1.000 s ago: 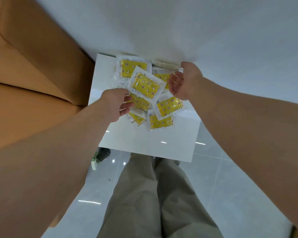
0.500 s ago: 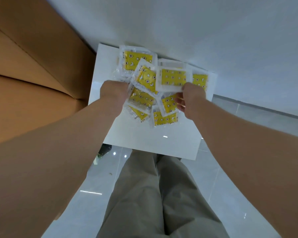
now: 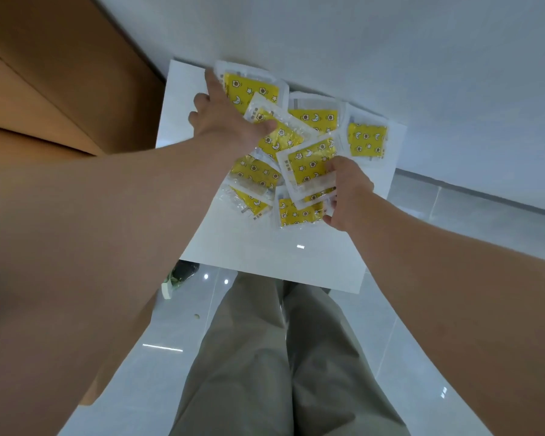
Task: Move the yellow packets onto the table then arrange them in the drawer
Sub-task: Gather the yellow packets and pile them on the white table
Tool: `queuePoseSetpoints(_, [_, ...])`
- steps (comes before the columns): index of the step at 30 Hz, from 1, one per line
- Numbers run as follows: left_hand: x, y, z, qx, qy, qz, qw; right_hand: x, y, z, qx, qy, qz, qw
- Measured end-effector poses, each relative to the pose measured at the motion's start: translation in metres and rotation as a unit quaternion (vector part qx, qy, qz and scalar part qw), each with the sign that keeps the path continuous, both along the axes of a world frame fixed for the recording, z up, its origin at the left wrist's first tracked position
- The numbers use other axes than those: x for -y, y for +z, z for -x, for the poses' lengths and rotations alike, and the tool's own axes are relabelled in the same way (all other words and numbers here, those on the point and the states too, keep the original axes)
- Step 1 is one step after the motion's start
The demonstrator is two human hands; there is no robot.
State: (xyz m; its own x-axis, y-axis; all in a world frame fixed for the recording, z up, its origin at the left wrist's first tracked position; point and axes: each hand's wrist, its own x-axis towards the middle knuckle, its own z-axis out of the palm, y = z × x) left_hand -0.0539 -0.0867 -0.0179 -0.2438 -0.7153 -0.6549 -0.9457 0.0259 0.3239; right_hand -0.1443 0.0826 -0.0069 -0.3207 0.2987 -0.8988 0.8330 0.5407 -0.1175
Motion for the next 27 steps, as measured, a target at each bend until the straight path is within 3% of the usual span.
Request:
queuePoseSetpoints(6, [0.004,-0.001,-0.013,0.019,0.005,0.011,1.000,-0.002,-0.002,-0.007,0.021,0.101,0.022,0.994])
queuePoseSetpoints(11, [-0.007,0.002,-0.020,0.011,-0.018,0.096,0.995,0.004,-0.009,-0.018,-0.045,0.132,-0.006,0.990])
queuePoseSetpoints(16, [-0.010,0.007,-0.017,-0.121,0.100,0.007,0.988,0.002,-0.009,-0.018,-0.074,0.141,0.027,0.987])
queuePoseSetpoints(27, [0.006,0.007,-0.030,-0.228,0.254,-0.165,0.925,-0.016,-0.004,-0.012,-0.081,0.163,0.065,0.981])
